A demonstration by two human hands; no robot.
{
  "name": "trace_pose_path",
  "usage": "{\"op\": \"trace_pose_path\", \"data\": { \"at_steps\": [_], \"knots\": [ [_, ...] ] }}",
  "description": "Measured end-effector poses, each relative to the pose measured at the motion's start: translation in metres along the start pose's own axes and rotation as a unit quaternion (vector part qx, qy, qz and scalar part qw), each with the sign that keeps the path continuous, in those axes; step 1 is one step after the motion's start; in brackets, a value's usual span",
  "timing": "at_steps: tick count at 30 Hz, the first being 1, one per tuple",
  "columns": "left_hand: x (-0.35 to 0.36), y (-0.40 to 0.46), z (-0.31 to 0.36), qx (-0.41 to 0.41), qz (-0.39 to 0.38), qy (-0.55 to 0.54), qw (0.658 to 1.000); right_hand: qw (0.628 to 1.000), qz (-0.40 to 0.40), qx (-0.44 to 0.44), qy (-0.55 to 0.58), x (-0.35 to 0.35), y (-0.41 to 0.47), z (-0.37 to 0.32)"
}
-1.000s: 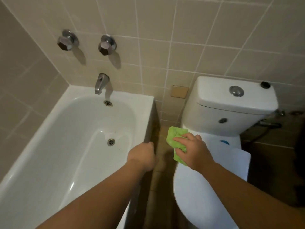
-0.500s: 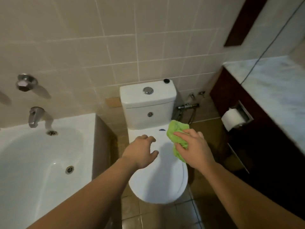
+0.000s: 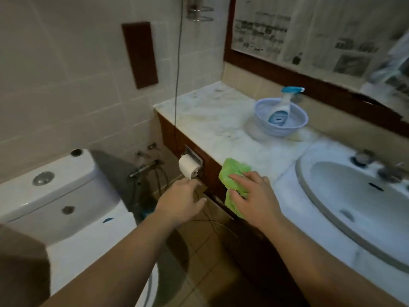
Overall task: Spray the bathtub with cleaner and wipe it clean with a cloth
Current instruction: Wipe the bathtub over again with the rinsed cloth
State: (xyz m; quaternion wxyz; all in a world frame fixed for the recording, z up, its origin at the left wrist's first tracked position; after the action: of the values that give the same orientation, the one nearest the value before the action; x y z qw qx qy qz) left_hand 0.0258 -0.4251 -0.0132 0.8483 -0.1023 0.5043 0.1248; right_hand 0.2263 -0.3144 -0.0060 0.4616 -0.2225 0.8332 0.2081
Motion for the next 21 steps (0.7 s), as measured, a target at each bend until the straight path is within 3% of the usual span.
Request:
{"op": "trace_pose_path", "data": {
  "at_steps": [11,21],
  "knots": [
    [0.043,0.148,0.122,0.113,-0.051,0.006,0.992,0.982,0.096,0.162,0.019,-0.079,0.033,0.144],
    [0.069,0.359,0.173,0.172,-0.036,0.015,0.984,0.961,0.161,0.222,0.019,-0.103,0.146,0.200]
  ]
}}
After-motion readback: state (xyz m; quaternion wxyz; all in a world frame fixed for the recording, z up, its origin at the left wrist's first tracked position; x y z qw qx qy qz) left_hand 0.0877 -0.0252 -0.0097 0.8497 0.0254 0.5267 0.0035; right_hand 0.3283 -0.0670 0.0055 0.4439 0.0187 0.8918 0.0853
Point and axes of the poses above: each hand's wrist, its own y-axis towards the middle knuckle, its own x-axis out of the palm, z = x × y, the point moved 1 cm from there along y, towards the middle knuckle, and after that the axes turned 1 degree about -y, right-handed, at the moved point
